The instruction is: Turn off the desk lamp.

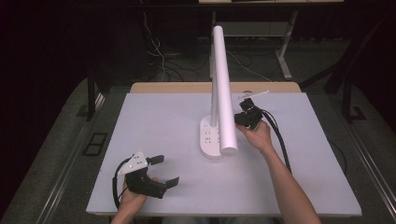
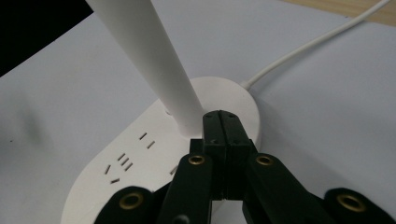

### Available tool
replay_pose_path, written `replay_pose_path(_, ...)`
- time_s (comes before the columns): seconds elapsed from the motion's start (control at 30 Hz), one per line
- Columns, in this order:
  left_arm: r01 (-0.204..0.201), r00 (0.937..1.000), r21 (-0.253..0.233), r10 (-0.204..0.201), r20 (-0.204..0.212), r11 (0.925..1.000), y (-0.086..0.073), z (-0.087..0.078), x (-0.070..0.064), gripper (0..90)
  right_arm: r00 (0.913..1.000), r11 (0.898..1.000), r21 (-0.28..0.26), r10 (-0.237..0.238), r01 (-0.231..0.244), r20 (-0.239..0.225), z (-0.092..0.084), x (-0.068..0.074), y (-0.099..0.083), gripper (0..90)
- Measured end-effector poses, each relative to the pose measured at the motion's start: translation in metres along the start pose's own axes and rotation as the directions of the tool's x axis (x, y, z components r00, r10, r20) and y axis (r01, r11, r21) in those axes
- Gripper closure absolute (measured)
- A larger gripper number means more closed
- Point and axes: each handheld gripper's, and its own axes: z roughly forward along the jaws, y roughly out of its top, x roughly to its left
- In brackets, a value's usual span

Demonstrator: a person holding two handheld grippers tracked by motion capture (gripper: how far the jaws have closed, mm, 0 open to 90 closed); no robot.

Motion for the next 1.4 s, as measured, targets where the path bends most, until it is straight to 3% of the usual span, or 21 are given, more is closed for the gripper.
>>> replay_pose_path(0.4,0.002,1.0,0.001,-0.002,-0.002,1.0,0.0,0.001,0.0,0.0,0.9997,1.0,-0.019,-0.022,0.022,-0.009,-0.035,0.003,-0.002,89.7)
replay_pose_path(0.43,0.004,1.0,0.001,-0.004,-0.002,1.0,0.0,0.001,0.0,0.0,0.9997,0.999,-0.025,-0.02,0.02,-0.014,-0.038,0.003,-0.003,83.3)
replay_pose_path(0.67,0.004,1.0,0.002,-0.004,-0.003,1.0,0.0,0.001,0.0,0.0,0.9995,0.999,-0.033,-0.022,0.022,-0.024,-0.055,0.006,-0.012,68.7)
replay_pose_path(0.87,0.004,1.0,0.004,-0.004,-0.001,1.0,0.0,0.002,-0.001,0.0,1.0,0.996,-0.084,-0.008,0.008,-0.001,-0.079,0.014,-0.026,43.8)
replay_pose_path(0.97,0.002,1.0,0.003,-0.002,0.002,1.0,0.0,0.002,-0.001,0.0,0.9996,0.997,-0.079,-0.011,0.013,0.026,-0.087,0.015,-0.033,30.8)
replay_pose_path(1.0,0.003,1.0,0.001,-0.003,0.001,1.0,0.0,0.002,-0.001,0.0,0.9996,0.997,-0.079,-0.011,0.013,0.026,-0.087,0.015,-0.033,30.8)
replay_pose_path(1.03,0.002,1.0,0.002,-0.002,0.001,1.0,0.0,0.002,-0.001,0.0,0.9992,0.997,-0.074,-0.006,0.009,0.04,-0.091,0.015,-0.038,20.5)
replay_pose_path(1.23,-0.001,1.0,0.006,0.001,0.002,1.0,0.0,0.003,-0.001,0.0,0.9992,0.995,-0.098,0.014,-0.01,0.037,-0.105,0.017,-0.058,0.6)
replay_pose_path(1.4,-0.001,1.0,0.007,0.001,0.0,1.0,0.0,0.003,-0.001,0.0,0.9989,0.994,-0.105,0.023,-0.019,0.041,-0.115,0.02,-0.073,0.6)
